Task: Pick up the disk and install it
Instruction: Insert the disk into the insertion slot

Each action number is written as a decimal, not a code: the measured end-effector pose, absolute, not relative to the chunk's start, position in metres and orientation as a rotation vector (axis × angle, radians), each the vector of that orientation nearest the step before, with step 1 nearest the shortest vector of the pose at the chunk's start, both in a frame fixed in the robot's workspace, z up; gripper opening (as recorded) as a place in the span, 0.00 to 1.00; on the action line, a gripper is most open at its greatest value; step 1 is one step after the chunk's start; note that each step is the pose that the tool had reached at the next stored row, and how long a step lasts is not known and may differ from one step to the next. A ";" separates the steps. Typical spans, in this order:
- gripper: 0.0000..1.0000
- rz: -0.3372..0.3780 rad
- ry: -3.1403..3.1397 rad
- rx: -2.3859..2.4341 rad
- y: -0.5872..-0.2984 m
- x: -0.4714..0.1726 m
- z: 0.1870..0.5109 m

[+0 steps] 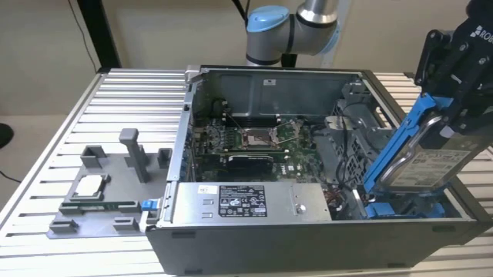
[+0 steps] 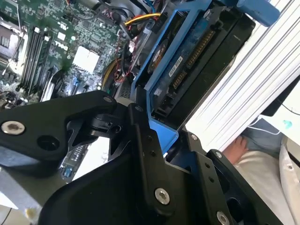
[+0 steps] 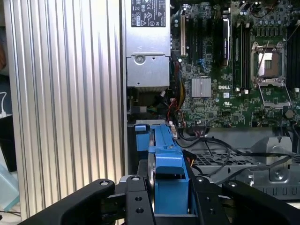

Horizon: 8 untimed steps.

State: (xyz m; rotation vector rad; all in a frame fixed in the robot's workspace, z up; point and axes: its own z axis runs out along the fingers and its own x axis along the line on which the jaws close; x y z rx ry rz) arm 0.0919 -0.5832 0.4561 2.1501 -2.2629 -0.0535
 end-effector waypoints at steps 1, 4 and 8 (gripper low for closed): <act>0.00 -0.054 -2.263 2.150 -0.583 0.092 0.455; 0.00 -0.054 -2.263 2.150 -0.583 0.092 0.450; 0.00 -0.054 -2.263 2.150 -0.581 0.092 0.449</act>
